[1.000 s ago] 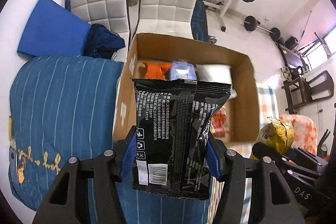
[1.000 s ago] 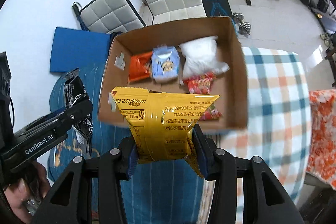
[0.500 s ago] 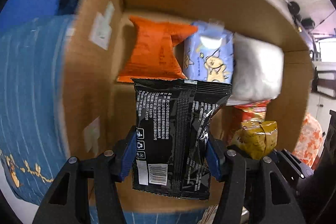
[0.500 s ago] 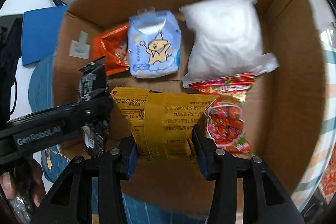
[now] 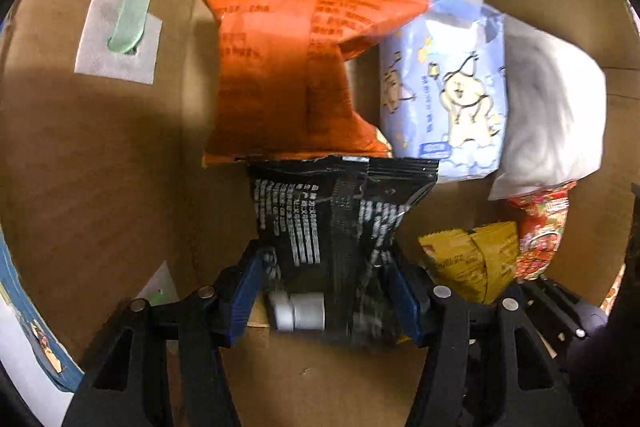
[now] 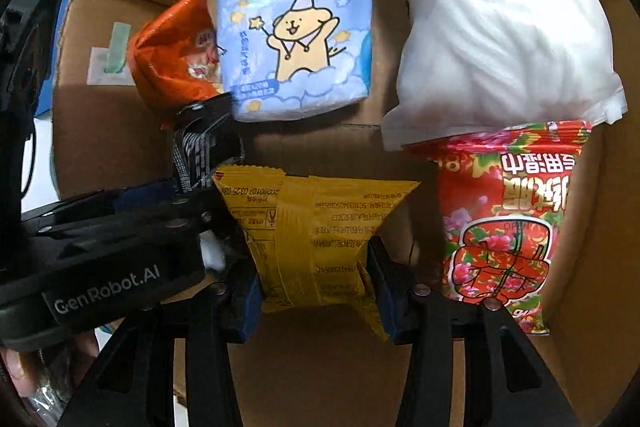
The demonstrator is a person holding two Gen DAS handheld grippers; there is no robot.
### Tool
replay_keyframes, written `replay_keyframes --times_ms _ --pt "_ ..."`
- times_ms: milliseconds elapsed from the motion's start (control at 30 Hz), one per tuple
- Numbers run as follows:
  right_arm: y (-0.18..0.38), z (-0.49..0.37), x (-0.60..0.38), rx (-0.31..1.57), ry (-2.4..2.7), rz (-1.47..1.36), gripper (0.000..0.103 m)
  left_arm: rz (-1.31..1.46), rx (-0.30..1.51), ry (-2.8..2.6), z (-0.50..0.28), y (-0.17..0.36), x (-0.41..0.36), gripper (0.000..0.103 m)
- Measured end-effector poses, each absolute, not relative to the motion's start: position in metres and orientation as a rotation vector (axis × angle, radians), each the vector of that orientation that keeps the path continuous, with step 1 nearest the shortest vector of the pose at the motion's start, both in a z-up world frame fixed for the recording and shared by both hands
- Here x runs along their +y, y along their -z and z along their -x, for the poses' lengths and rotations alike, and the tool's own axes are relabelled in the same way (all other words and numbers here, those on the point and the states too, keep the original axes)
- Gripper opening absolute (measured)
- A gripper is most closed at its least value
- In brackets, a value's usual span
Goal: Organize soft objects
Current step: 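Lower both packs into the box and open both grippers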
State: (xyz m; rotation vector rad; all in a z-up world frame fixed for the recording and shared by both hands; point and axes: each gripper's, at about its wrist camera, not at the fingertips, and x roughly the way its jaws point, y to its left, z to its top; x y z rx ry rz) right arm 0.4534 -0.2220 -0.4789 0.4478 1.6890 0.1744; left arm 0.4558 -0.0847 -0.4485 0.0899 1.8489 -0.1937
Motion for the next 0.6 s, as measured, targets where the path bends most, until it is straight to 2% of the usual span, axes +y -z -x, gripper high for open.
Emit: replay_keyframes --times_ms 67,100,233,433,600 --pt "0.483 -0.451 -0.223 1.7 -0.16 -0.432 0.052 -0.101 1.858 0.181 -0.454 0.451 -0.084 0.058" --pt "0.484 -0.451 -0.223 1.703 -0.158 -0.433 0.057 -0.1 1.86 0.178 -0.452 0.451 -0.085 0.058" --pt "0.476 -0.448 -0.228 1.685 -0.146 -0.41 0.062 -0.096 1.844 0.176 -0.451 0.443 -0.089 0.058" --pt "0.445 -0.445 -0.23 1.642 -0.124 -0.331 0.062 -0.096 1.777 0.19 -0.446 0.415 -0.096 0.058" --pt "0.419 -0.432 -0.24 1.599 -0.082 -0.272 0.062 -0.097 1.682 0.202 -0.433 0.376 -0.098 0.065"
